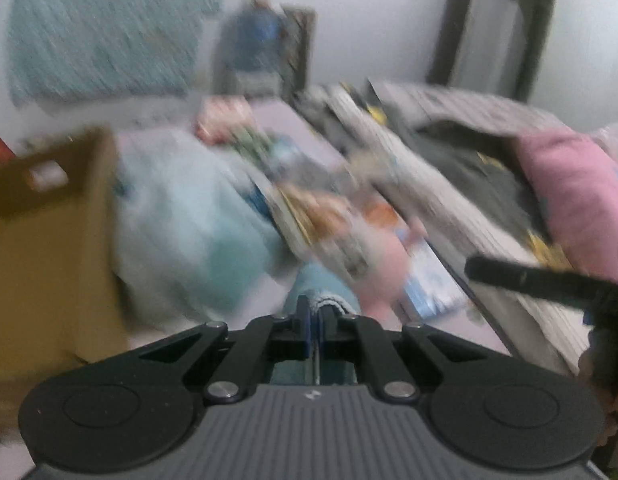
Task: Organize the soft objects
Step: 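Close the left gripper on the light blue towel and lift it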
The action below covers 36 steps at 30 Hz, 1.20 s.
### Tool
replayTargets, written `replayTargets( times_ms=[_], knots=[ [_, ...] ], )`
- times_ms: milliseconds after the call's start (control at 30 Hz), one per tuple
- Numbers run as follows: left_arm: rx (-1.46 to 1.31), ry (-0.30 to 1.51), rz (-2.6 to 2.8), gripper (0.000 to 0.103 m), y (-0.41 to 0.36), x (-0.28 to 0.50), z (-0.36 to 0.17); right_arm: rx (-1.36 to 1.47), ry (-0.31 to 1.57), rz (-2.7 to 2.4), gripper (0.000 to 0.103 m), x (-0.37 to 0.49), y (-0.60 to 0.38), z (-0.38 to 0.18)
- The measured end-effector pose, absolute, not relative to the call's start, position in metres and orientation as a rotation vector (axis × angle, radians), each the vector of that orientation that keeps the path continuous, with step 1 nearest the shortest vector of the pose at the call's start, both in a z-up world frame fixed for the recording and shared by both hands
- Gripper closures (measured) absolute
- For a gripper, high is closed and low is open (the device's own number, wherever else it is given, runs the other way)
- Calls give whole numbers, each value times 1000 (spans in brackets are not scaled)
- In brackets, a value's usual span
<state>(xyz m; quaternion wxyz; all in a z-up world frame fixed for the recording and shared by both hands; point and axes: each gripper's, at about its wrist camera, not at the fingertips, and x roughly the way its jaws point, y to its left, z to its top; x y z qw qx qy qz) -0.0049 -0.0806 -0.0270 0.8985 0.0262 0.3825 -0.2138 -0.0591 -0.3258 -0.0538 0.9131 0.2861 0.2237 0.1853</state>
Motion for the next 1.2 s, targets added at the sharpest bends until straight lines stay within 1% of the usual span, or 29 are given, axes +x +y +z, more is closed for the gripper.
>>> replayTargets(
  times_ms=[167,300,467,567,733,833,900,933,1000,1067,1200],
  knots=[
    [-56,898,-517,99,-74,-4,-56,615,508,349,50,-80,-337,-67],
    [-115,980,-530,99,-63,1,-72,665,544,379,50,-78,-333,-80],
    [-130,1042,-470,98,-48,7,-90,705,614,465,50,-57,-309,-90],
    [-125,1077,-457,94,-45,16,-98,706,664,494,49,-38,-292,-93],
    [-127,1111,-459,93,-38,18,-106,701,708,541,49,-10,-272,-101],
    [-130,1127,-473,86,-35,19,-109,709,746,601,54,8,-261,-109],
    [-137,1128,-478,76,-30,19,-108,720,788,631,58,18,-252,-116],
    [-142,1124,-478,73,-26,18,-107,725,810,645,59,22,-248,-119],
    [-161,1112,-479,59,-17,17,-102,742,846,667,59,29,-243,-126],
    [-178,1090,-471,52,-8,14,-96,775,883,689,59,37,-239,-134],
    [-206,1050,-478,47,-1,15,-86,849,956,725,59,50,-232,-150]
  ],
)
